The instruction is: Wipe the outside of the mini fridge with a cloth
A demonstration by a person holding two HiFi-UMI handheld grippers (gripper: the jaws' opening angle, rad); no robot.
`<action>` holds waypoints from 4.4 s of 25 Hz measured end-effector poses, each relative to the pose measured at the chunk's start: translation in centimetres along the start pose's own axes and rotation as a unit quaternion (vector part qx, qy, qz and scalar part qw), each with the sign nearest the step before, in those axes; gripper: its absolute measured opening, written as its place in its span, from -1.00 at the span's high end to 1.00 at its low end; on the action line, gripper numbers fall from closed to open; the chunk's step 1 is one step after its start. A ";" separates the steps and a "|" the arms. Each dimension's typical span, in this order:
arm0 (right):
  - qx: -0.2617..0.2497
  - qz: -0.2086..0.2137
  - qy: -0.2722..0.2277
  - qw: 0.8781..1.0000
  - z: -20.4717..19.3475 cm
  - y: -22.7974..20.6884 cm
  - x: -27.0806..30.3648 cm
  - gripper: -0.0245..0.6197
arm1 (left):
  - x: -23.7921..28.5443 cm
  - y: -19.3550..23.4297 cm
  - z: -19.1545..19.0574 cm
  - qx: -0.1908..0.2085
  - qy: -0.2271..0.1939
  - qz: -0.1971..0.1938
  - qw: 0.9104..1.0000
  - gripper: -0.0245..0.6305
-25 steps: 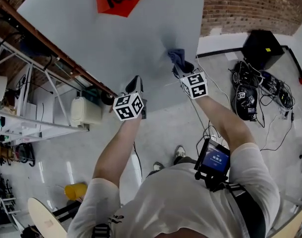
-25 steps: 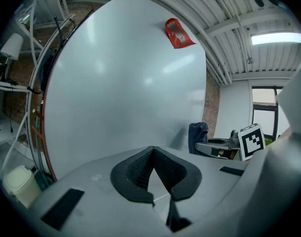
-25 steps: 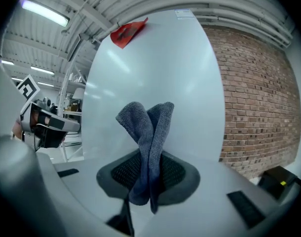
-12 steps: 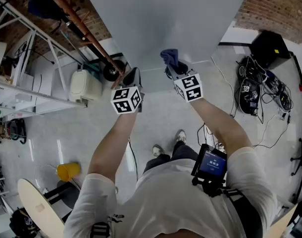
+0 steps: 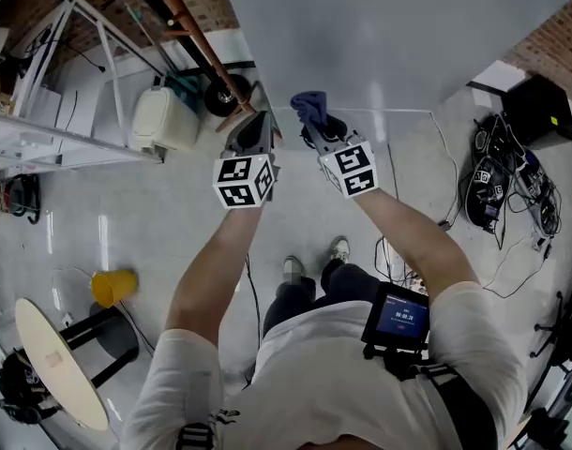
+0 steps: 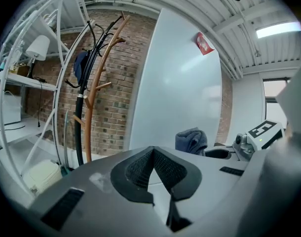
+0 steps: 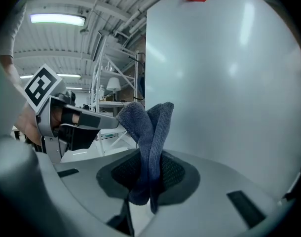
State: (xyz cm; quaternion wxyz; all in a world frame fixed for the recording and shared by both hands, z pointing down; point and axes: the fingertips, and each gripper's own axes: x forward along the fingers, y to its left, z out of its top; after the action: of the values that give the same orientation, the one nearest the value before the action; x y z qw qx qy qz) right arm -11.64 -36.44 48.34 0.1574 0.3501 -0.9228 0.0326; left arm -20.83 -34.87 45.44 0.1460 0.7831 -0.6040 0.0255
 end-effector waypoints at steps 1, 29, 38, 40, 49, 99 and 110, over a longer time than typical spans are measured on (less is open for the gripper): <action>-0.001 0.006 -0.001 1.000 -1.0 0.4 0.8 0.66 | 0.2 0.5 -0.9 -0.001 -0.004 0.005 1.000 0.92; -0.084 -0.009 -0.150 0.985 -20.7 1.8 17.7 0.66 | 8.7 10.3 -23.4 0.038 -0.163 0.031 0.985 0.92; -0.086 -0.056 -0.159 0.982 -21.4 0.4 16.7 0.66 | 7.7 10.0 -25.8 0.040 -0.168 0.026 0.985 0.92; -0.083 -0.064 -0.156 0.982 -21.7 -0.2 16.1 0.66 | 7.6 9.6 -25.9 0.043 -0.168 0.021 0.985 0.92; -0.090 -0.111 -0.157 0.977 -22.6 -5.1 11.7 0.66 | 10.4 4.7 -25.6 0.045 -0.173 -0.030 0.983 0.92; -0.015 -0.246 -0.167 0.955 -30.0 -25.0 -5.7 0.66 | 22.0 -11.9 -31.2 0.070 -0.119 -0.138 0.981 0.92; -0.052 -0.079 -0.148 0.984 -28.6 -7.5 7.4 0.66 | 15.0 1.8 -32.1 0.052 -0.119 -0.020 0.991 0.92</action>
State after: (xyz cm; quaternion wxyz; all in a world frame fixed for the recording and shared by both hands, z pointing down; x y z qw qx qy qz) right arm -4.27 -41.88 77.39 0.0390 0.4140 -0.9059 -0.0804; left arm -14.09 -40.99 79.75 0.0328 0.7991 -0.5989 -0.0395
